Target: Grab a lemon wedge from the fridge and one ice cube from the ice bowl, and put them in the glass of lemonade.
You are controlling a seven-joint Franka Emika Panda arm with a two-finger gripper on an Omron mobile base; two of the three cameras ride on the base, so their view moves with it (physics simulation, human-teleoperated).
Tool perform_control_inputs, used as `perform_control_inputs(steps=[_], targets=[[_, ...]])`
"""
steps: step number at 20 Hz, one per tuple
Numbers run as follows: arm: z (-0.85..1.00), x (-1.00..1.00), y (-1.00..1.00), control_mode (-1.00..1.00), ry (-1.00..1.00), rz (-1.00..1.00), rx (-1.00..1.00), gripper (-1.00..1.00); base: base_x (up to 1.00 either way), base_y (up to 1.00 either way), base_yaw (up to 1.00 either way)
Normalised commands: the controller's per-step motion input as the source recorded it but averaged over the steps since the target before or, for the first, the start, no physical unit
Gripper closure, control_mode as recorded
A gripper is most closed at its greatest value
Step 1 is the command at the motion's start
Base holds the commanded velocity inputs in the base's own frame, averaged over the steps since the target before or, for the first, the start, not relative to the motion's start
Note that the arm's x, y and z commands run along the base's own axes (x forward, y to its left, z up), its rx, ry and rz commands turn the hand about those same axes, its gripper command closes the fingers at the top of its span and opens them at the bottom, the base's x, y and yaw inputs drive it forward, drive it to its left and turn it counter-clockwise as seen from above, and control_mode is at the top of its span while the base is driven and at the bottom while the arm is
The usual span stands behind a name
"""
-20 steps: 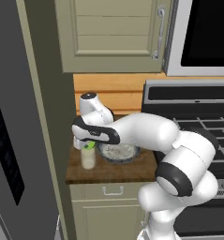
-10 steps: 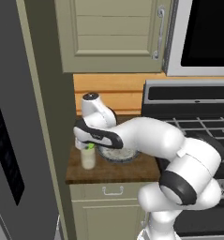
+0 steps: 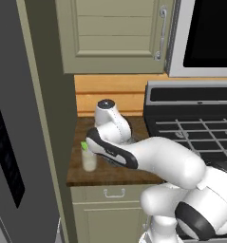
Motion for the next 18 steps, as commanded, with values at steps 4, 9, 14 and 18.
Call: perform_control_inputs(steps=[4, 9, 14, 18], targets=[[0.05, -0.32, -0.68, -1.00, -0.04, 0.00, 0.08, -1.00, 0.00, 0.00, 0.00], [0.77, -0.20, -0.73, -1.00, 0.04, -0.03, 0.00, -1.00, 0.00, 0.00, 0.00], [0.93, -0.15, -0.67, -1.00, 0.17, -0.19, 0.00, -1.00, 0.00, 0.00, 0.00], [0.09, -0.39, -0.67, -1.00, 0.02, -0.12, 0.11, -1.00, 0.00, 0.00, 0.00]])
